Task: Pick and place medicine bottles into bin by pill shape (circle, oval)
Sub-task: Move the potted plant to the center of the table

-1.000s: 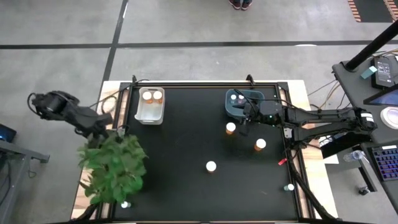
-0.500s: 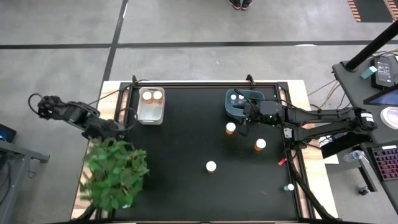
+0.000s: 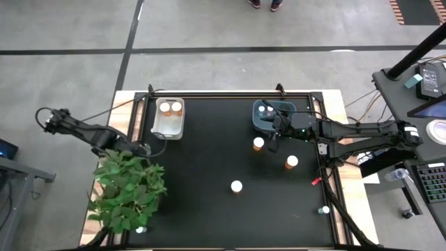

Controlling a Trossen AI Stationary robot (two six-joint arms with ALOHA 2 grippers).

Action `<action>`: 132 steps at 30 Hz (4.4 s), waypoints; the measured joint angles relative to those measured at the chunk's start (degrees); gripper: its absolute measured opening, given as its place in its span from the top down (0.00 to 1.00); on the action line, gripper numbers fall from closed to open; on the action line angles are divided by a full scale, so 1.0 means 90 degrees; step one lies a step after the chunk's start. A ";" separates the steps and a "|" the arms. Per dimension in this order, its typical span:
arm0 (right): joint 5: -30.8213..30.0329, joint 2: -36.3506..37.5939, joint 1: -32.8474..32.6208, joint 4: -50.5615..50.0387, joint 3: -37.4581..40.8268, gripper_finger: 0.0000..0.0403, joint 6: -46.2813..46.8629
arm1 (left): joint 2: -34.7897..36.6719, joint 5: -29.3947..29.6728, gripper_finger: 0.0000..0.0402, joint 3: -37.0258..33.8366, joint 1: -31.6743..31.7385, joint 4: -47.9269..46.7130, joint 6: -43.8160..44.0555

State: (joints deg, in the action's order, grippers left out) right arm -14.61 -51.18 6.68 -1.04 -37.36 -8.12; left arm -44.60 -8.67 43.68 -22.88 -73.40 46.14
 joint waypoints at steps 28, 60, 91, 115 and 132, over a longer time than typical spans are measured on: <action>0.0002 -0.0002 -0.0002 0.0005 0.0000 0.54 -0.0002 | -0.1545 0.0190 0.73 -0.0107 0.0000 0.0567 -0.1167; 0.0002 -0.0002 0.0000 0.0005 0.0000 0.54 -0.0002 | -0.0663 0.2106 1.00 -0.0154 0.1246 0.0038 -0.0542; 0.0001 -0.0002 -0.0001 0.0002 0.0002 0.54 0.0000 | -0.0765 0.2511 0.63 0.0608 0.1251 -0.1220 -0.0670; 0.0002 -0.0002 -0.0002 0.0026 0.0003 0.54 -0.0017 | -0.0147 0.2025 1.00 0.0861 0.1292 0.0171 -0.0282; 0.1689 -0.3558 -0.0005 0.1492 -0.2427 0.60 -0.0120 | 0.0124 0.4794 1.00 0.1163 0.1070 0.2900 -0.4638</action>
State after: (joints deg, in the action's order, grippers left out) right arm 0.59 -83.20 6.63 12.39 -59.20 -9.20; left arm -43.49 34.48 54.15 -13.25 -47.30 4.40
